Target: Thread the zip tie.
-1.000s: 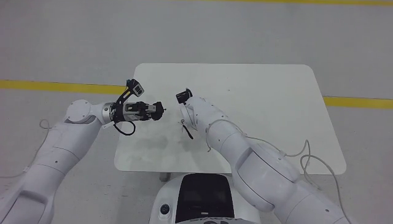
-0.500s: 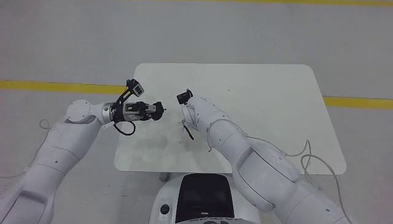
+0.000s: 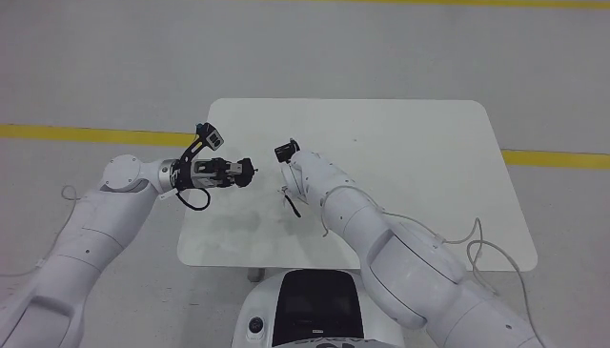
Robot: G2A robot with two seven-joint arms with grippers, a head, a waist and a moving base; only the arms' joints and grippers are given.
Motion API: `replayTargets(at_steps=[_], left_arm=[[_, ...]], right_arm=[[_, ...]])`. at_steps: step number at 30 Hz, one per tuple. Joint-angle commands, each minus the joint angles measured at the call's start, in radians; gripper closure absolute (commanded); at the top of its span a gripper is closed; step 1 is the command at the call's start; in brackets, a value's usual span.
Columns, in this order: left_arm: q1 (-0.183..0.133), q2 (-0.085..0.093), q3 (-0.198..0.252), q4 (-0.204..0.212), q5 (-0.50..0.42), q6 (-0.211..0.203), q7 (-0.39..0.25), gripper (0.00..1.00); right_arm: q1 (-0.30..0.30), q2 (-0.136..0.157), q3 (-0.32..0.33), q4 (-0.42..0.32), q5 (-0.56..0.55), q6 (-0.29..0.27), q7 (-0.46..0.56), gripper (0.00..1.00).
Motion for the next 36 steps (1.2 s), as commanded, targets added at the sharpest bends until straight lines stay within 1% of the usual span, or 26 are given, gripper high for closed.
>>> replayTargets(at_steps=[1, 12, 13, 14, 15, 16, 17, 19, 25, 34, 36], left_arm=[[0.0, 0.0, 0.0, 0.0, 0.0, 0.0, 0.0, 1.0], [0.0, 0.0, 0.0, 0.0, 0.0, 0.0, 0.0, 1.0], [0.0, 0.0, 0.0, 0.0, 0.0, 0.0, 0.0, 1.0], [0.0, 0.0, 0.0, 0.0, 0.0, 0.0, 0.0, 1.0], [0.0, 0.0, 0.0, 0.0, 0.0, 0.0, 0.0, 1.0], [0.0, 0.0, 0.0, 0.0, 0.0, 0.0, 0.0, 1.0], [0.0, 0.0, 0.0, 0.0, 0.0, 0.0, 0.0, 1.0], [0.0, 0.0, 0.0, 0.0, 0.0, 0.0, 0.0, 1.0], [0.0, 0.0, 0.0, 0.0, 0.0, 0.0, 0.0, 1.0], [0.0, 0.0, 0.0, 0.0, 0.0, 0.0, 0.0, 1.0], [0.0, 0.0, 0.0, 0.0, 0.0, 0.0, 0.0, 1.0]], right_arm=[[0.002, -0.001, 0.001, -0.003, 0.0, 0.007, 0.0, 1.0], [0.004, -0.006, 0.0, -0.019, -0.009, 0.015, -0.009, 1.0], [0.003, -0.006, -0.001, -0.018, -0.012, 0.016, -0.01, 0.98], [0.002, -0.007, -0.002, -0.017, -0.015, 0.016, -0.01, 0.85], [0.002, -0.007, -0.003, -0.015, -0.018, 0.016, -0.01, 0.76], [0.001, -0.007, -0.006, -0.015, -0.023, 0.017, -0.01, 0.72], [0.0, -0.008, -0.008, -0.014, -0.028, 0.014, -0.008, 0.66], [-0.001, -0.008, -0.011, -0.014, -0.032, 0.014, -0.006, 0.64], [-0.004, -0.009, -0.019, -0.017, -0.04, 0.012, -0.001, 0.68], [-0.005, -0.008, -0.023, -0.014, -0.041, 0.009, 0.0, 0.82], [-0.005, -0.008, -0.024, -0.015, -0.039, 0.008, -0.001, 0.83]])
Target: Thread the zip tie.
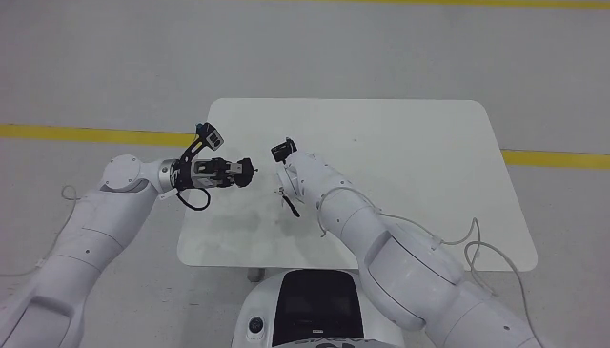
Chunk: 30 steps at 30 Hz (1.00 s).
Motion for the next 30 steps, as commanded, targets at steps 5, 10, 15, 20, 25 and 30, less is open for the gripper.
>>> replayTargets(at_steps=[5, 10, 15, 20, 25, 30], left_arm=[[0.0, 0.0, 0.0, 0.0, 0.0, 0.0, 0.0, 1.0], [0.0, 0.0, 0.0, 0.0, 0.0, 0.0, 0.0, 1.0], [0.0, 0.0, 0.0, 0.0, 0.0, 0.0, 0.0, 1.0], [0.0, 0.0, 0.0, 0.0, 0.0, 0.0, 0.0, 1.0], [0.0, 0.0, 0.0, 0.0, 0.0, 0.0, 0.0, 1.0], [0.0, 0.0, 0.0, 0.0, 0.0, 0.0, 0.0, 1.0]], right_arm=[[0.001, 0.0, -0.001, -0.002, 0.002, -0.001, -0.004, 0.82], [0.001, 0.0, -0.001, -0.001, 0.003, 0.0, -0.009, 0.82], [0.001, 0.0, 0.0, 0.002, 0.005, 0.0, -0.013, 0.82], [0.0, 0.0, -0.001, 0.005, 0.003, 0.001, -0.012, 0.82], [-0.002, 0.0, -0.003, 0.006, 0.002, 0.002, -0.01, 0.82], [-0.002, 0.001, -0.003, 0.006, 0.006, -0.006, -0.004, 0.82]])
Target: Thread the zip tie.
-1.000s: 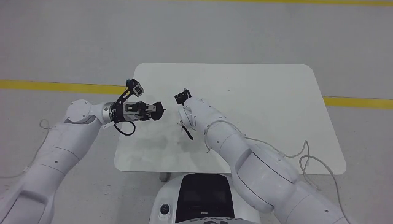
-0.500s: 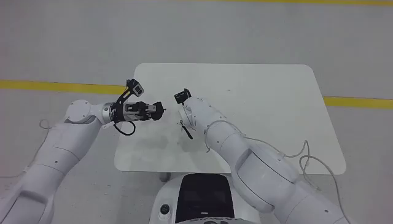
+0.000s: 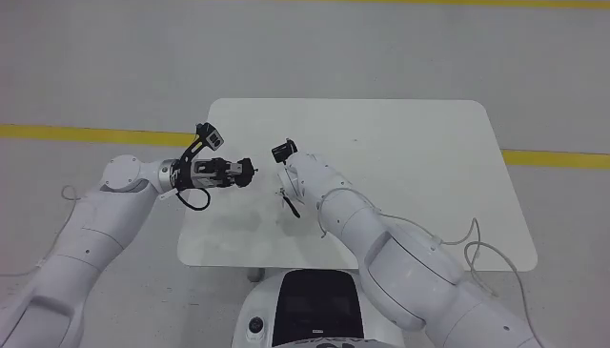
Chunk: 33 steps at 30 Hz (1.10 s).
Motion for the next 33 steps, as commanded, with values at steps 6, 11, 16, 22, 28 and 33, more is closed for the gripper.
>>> replayTargets(at_steps=[6, 11, 16, 22, 28, 33], left_arm=[[0.0, 0.0, 0.0, 0.0, 0.0, 0.0, 0.0, 1.0], [0.0, 0.0, 0.0, 0.0, 0.0, 0.0, 0.0, 1.0], [0.0, 0.0, 0.0, 0.0, 0.0, 0.0, 0.0, 1.0], [0.0, 0.0, 0.0, 0.0, 0.0, 0.0, 0.0, 1.0], [0.0, 0.0, 0.0, 0.0, 0.0, 0.0, 0.0, 1.0], [0.0, 0.0, 0.0, 0.0, 0.0, 0.0, 0.0, 1.0]], right_arm=[[0.0, 0.0, 0.0, 0.001, 0.003, -0.01, 0.003, 0.83], [0.0, 0.0, 0.002, 0.004, 0.009, -0.014, 0.009, 0.87], [0.0, 0.001, 0.003, 0.006, 0.012, -0.018, 0.01, 0.94], [0.001, 0.001, 0.005, 0.006, 0.015, -0.014, 0.011, 1.0], [0.005, 0.0, 0.008, 0.002, 0.017, -0.003, 0.011, 1.0], [0.007, -0.001, 0.006, -0.007, 0.013, 0.01, 0.009, 1.0]])
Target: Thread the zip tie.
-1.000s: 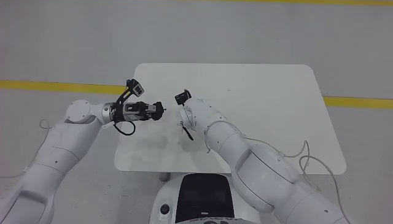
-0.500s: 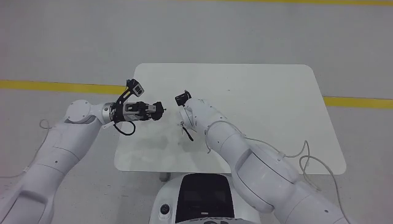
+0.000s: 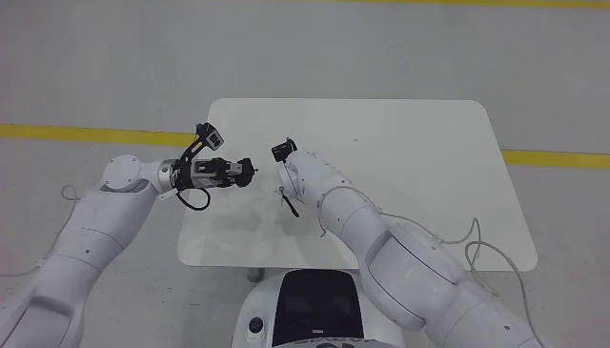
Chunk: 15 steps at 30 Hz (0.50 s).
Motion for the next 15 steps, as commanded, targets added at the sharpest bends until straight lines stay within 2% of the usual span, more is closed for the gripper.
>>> replayTargets(at_steps=[1, 5, 7, 9, 15], left_arm=[[0.0, 0.0, 0.0, 0.0, 0.0, 0.0, 0.0, 1.0], [0.0, 0.0, 0.0, 0.0, 0.0, 0.0, 0.0, 1.0], [0.0, 0.0, 0.0, 0.0, 0.0, 0.0, 0.0, 1.0], [0.0, 0.0, 0.0, 0.0, 0.0, 0.0, 0.0, 1.0], [0.0, 0.0, 0.0, 0.0, 0.0, 0.0, 0.0, 1.0]], right_arm=[[0.0, 0.0, -0.001, -0.002, -0.001, 0.001, -0.001, 1.0], [-0.001, 0.0, -0.002, 0.0, -0.003, -0.005, -0.005, 1.0], [-0.002, 0.001, -0.002, -0.001, -0.003, -0.015, -0.008, 0.86], [-0.002, 0.001, -0.002, 0.001, -0.003, -0.024, -0.015, 0.84], [0.005, 0.004, 0.004, 0.002, -0.001, -0.034, -0.025, 0.88]])
